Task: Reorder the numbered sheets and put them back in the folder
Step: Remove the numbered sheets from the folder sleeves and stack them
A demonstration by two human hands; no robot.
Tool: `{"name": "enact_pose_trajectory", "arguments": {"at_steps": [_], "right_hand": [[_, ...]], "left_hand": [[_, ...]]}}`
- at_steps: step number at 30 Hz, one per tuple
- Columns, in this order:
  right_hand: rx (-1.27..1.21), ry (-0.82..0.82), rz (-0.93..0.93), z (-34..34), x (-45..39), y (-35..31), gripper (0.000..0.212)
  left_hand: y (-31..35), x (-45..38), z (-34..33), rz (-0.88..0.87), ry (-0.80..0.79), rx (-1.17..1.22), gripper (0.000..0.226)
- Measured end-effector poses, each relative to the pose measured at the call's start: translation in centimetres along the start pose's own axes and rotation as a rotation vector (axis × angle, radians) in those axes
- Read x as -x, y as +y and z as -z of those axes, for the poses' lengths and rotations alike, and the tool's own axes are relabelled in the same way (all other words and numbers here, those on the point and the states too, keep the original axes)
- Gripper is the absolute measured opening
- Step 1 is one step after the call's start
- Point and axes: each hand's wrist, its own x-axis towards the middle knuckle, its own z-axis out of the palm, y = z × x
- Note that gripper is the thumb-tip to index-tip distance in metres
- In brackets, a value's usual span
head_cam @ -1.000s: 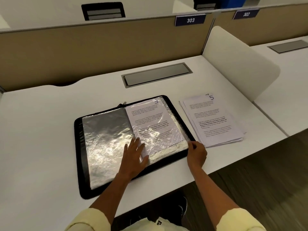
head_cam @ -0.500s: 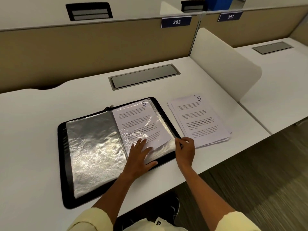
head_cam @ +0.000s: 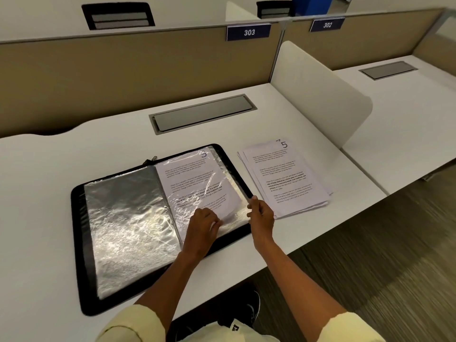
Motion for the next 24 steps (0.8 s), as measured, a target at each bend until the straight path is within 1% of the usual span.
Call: {"name": "enact_pose_trajectory", "arguments": {"at_steps": [3, 5, 9, 14, 17, 20, 24], "right_hand": [[0.015, 0.046, 0.009, 0.1, 0.4, 0.3, 0.026], [0.024, 0.078, 0.034, 0.2, 0.8, 0.4, 0.021], [0.092, 0.094, 0.08, 0.0, 1.5, 0.8, 0.026], [0.142, 0.021, 0.072, -0.8, 2.6, 1.2, 0.038], [0.151, -0.02, 0.066, -1.1, 3.2, 1.2, 0.039], [0.128, -0.104, 0.043, -1.2, 3.7, 1.3, 0.032], [0.159, -0.216, 0.051, -1.8, 4.2, 1.4, 0.011]], "left_hand": [[0.2, -0.2, 0.5, 0.105, -0.043, 0.059, 0.021], [0.3, -0.3, 0.6, 0.137, -0.055, 0.077, 0.026], [0.4, -0.6, 1.0, 0.2, -0.064, 0.144, 0.03], [0.2, -1.1, 1.4, 0.202, -0.066, 0.186, 0.026], [0.0, -1.3, 1.5, 0.208, -0.054, 0.203, 0.02], [-0.2, -1.4, 1.5, 0.209, -0.039, 0.207, 0.014], [-0.2, -1.6, 1.7, 0.219, -0.014, 0.24, 0.011]]}}
